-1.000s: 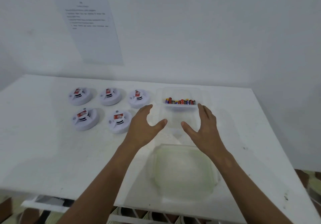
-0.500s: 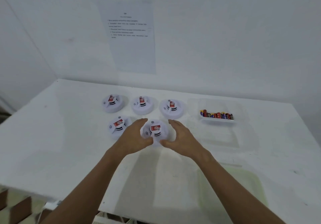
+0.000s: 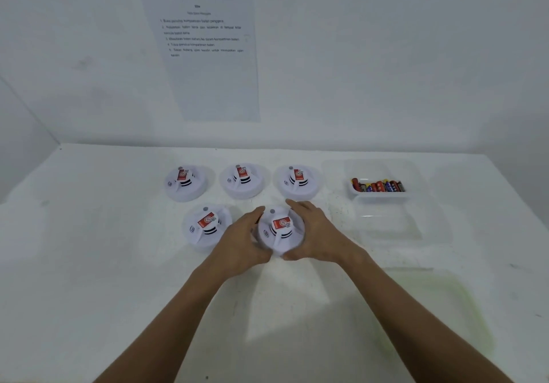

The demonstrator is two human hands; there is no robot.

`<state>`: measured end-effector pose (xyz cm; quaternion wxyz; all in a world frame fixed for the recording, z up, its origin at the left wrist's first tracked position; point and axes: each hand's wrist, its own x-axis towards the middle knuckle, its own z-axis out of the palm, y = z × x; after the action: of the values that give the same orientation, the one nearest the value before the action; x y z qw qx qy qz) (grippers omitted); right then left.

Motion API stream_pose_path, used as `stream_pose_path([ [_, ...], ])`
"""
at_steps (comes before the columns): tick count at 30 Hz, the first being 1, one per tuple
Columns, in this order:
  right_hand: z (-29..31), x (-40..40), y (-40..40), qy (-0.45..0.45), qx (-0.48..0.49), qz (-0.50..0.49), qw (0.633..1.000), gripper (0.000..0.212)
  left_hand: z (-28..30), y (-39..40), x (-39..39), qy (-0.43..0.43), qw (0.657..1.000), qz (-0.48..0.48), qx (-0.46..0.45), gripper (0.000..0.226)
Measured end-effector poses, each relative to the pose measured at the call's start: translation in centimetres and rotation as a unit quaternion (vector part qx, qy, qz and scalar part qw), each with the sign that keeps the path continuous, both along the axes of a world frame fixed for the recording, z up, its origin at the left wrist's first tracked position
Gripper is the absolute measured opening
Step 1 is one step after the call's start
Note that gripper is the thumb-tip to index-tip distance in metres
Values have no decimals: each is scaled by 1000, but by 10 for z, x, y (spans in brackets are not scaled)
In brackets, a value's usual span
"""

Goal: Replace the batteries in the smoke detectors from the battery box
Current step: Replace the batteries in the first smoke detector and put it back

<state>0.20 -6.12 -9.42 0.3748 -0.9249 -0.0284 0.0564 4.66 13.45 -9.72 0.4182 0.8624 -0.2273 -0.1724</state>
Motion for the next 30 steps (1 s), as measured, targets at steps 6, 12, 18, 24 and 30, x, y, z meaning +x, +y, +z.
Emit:
stream_pose_path([
  [6, 14, -8, -6, 6, -2, 17, 1000, 110, 30, 0, -5, 72, 982, -16, -176, 86],
  [12, 46, -32, -22, 9, 184, 22, 983, 97, 56, -3, -14, 12, 993, -9, -116, 55],
  [18, 53, -49, -37, 44, 317, 53, 946, 99, 73, -17, -29, 96, 982, -67, -145, 66],
  [24, 55, -52, -48, 40, 300, 82, 949, 100, 77, -24, -36, 56, 991, -24, -116, 67],
  [30, 52, -52, -55, 5, 247, 71, 966, 108, 84, -34, -42, 38, 994, -10, -98, 65],
])
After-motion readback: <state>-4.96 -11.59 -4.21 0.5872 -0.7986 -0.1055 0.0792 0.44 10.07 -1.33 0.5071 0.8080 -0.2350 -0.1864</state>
